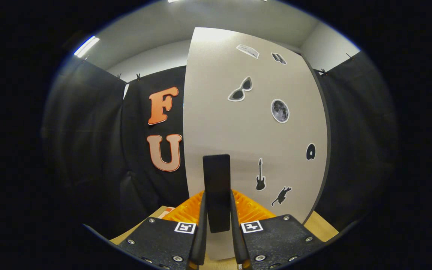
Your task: Open the shoe cabinet door, grab the shoes and put them into the shoe cabinet, then close the shoe cabinet door.
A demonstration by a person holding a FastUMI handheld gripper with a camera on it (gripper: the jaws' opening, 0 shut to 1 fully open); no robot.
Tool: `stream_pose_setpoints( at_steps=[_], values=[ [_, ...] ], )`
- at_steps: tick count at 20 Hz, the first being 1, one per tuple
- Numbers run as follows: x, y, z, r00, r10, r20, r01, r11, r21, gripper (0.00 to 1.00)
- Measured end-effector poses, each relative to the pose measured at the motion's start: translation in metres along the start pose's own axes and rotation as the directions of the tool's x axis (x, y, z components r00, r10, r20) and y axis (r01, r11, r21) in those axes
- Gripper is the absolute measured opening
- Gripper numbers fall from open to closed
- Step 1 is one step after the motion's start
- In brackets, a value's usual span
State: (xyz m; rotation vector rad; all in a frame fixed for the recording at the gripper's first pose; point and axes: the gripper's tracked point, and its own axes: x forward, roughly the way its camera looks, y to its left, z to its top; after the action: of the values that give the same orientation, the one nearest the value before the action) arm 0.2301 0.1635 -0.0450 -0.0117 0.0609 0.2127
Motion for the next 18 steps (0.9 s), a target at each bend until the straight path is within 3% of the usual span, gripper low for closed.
stream_pose_setpoints(
  at_steps=[18],
  values=[
    [-0.037, -0.027, -0.001, 0.999, -0.051, 0.013, 0.052, 0.999, -0.014, 0.29]
  ],
)
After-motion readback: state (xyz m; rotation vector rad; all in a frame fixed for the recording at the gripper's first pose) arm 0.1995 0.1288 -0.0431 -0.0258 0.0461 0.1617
